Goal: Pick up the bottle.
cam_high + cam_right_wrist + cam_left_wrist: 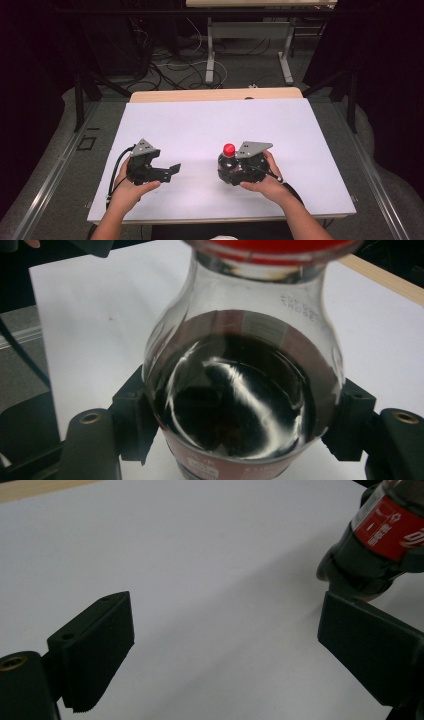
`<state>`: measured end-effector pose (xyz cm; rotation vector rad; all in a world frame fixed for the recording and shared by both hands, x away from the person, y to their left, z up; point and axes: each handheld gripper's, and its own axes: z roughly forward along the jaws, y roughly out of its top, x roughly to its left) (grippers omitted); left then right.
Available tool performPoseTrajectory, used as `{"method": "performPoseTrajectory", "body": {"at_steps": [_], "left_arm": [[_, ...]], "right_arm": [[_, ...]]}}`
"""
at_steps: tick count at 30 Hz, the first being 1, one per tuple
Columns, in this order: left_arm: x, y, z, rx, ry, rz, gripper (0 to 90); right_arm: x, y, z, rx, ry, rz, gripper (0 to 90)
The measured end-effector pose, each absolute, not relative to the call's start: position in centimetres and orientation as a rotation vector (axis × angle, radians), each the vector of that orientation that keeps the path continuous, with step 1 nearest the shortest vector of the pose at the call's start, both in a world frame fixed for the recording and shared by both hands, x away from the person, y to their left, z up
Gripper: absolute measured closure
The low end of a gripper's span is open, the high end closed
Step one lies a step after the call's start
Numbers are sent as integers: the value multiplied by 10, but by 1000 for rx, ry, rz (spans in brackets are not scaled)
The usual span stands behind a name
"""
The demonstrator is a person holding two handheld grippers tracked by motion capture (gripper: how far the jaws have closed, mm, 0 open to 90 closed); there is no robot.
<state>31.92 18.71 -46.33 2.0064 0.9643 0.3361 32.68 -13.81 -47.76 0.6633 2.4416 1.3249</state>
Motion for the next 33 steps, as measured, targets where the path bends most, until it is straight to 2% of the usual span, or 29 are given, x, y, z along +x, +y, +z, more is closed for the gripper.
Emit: {"method": "performPoseTrajectory", "body": {"at_steps": [14, 21, 25, 33], "left_arm": [[312, 146, -428, 1998, 757, 280, 169], [311, 128, -417, 2018, 705, 254, 187], [310, 122, -411, 2026, 670, 238, 236], [307, 112, -404, 2031, 636, 227, 267]], "right_arm": [[315, -132, -480, 574, 2490, 1340, 296], [310, -128, -480, 567, 2509, 1344, 296], [307, -123, -483, 537, 2532, 1344, 296], [302, -117, -485, 565, 2536, 1331, 295]]}}
